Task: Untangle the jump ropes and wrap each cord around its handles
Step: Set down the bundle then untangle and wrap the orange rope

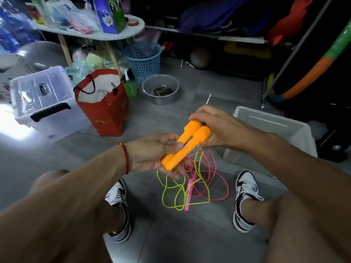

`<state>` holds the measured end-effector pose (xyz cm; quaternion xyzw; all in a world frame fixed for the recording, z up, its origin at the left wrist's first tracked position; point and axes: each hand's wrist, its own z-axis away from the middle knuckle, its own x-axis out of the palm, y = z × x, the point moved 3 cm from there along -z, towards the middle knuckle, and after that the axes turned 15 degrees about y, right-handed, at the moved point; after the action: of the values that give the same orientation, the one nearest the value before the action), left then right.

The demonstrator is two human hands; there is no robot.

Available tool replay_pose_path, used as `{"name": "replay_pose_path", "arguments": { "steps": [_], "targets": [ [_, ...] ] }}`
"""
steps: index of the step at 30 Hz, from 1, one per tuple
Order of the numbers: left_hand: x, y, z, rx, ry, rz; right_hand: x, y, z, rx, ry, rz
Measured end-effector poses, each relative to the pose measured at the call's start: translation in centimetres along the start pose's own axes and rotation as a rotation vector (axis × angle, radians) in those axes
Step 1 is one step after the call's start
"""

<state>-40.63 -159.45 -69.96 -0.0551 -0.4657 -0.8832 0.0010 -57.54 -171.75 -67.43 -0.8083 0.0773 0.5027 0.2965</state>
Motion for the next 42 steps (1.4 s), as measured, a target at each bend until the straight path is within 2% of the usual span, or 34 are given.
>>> {"name": "replay_pose_path", "arguments": {
  "steps": [4, 7, 10, 14, 17, 20, 23, 26, 30, 32, 34, 36, 38, 40, 42],
  "targets": [
    [0.5, -0.7, -1.1, 0.003, -0.012, -0.027, 0.6, 0.8, 1.1, 0.010, -0.007, 0.028],
    [0.1, -0.6, -1.7, 0.079, -0.004, -0.088, 0.8, 0.7, 1.4, 0.085, -0.022, -0.018],
    [-0.2, -0.4, -1.8, 0.156, -0.013, -0.145, 0.6, 0.8, 1.3, 0.189, -0.059, -0.124],
    [-0.2, 0.1, -1.7, 0.244, -0.042, -0.226, 0.0, 1.0, 1.2, 0.303, -0.084, -0.404],
    [-0.2, 0.4, -1.8, 0.282, -0.043, -0.191, -0.3, 0.6, 1.2, 0.351, -0.001, -0.492],
    [-0.3, 0.4, -2.0, 0.328, 0.019, -0.255, -0.2, 0.2, 1.0, 0.365, 0.118, -0.466],
    [-0.2, 0.6, -2.1, 0.354, 0.087, -0.332, 0.0, 0.4, 0.6, 0.383, 0.165, -0.433],
    [0.0, 0.7, -2.6, 0.447, 0.235, -0.515, 0.3, 1.1, 0.2, 0.460, 0.215, -0.364],
    [-0.1, -0.1, -2.8, 0.772, 0.646, -1.004, 1.0, 1.4, 0.0, 0.558, 0.261, -0.243],
    [0.3, -0.8, -3.0, 0.879, 0.749, -1.186, 1.0, 1.7, -0.1, 0.638, 0.269, -0.237],
    [0.7, -0.8, -3.4, 0.887, 0.809, -1.293, 1.2, 2.1, -0.1, 0.713, 0.261, -0.312],
    [1.3, -0.8, -3.6, 0.884, 0.790, -1.299, 1.3, 2.5, -0.1, 0.746, 0.252, -0.364],
    [1.8, -0.7, -3.3, 0.844, 0.720, -1.151, 1.0, 2.6, -0.1, 0.719, 0.238, -0.339],
    [1.9, -0.6, -3.0, 0.752, 0.620, -0.947, 0.6, 2.6, -0.2, 0.637, 0.211, -0.281],
    [1.8, -0.3, -2.8, 0.582, 0.523, -0.790, 0.1, 2.4, -0.3, 0.565, 0.194, -0.268]
  ]
}}
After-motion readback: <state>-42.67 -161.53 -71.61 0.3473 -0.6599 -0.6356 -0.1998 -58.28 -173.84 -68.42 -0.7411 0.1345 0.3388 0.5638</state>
